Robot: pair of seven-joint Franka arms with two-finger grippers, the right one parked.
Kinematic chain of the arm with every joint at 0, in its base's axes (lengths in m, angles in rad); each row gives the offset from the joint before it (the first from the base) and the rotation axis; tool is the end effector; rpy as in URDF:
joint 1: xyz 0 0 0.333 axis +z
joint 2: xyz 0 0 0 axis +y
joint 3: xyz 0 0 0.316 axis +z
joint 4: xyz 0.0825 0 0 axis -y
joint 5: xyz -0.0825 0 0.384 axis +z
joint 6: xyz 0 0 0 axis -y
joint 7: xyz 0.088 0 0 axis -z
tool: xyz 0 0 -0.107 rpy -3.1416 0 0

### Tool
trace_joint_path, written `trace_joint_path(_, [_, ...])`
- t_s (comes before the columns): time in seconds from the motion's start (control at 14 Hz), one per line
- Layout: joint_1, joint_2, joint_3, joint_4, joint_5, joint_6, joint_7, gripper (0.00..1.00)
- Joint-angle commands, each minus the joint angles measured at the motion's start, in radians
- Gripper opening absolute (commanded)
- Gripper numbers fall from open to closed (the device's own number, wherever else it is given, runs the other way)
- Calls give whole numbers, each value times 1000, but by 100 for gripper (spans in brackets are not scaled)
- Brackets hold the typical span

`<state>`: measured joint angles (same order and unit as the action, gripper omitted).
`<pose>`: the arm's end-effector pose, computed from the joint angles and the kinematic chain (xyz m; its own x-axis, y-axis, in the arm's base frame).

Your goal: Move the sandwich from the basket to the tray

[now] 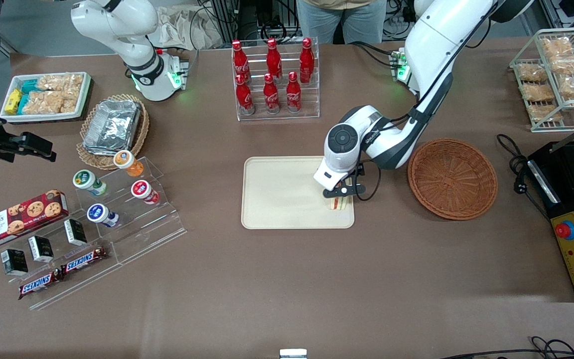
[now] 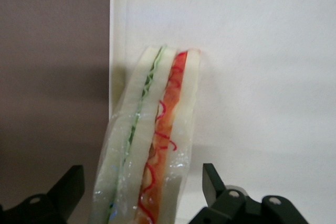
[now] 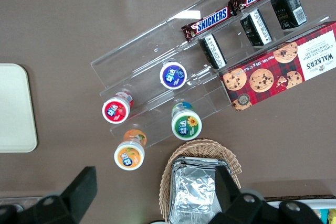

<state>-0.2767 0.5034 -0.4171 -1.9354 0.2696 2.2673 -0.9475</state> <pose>0.4783 -0.3774 0.2335 0.9916 0.1046 -0.0762 0.0981 -0.9915 -0.0850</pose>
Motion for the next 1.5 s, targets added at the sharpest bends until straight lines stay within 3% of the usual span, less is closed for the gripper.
trace_joint_path(0.0, [66, -98, -6, 111, -71, -173, 31, 100])
trace_joint_path(0.21, [103, -109, -5, 318, -144, -424, 162, 100])
trace_joint_path(0.36, [168, -117, -6, 409, -193, -498, 235, 100])
trace_joint_path(0.86, [379, -320, 3, 435, -288, -569, 427, 100])
trace_joint_path(1.14, [306, -488, 239, 385, -326, -658, 596, 100])
trace_joint_path(1.43, [265, -646, 320, 254, -345, -667, 667, 100])
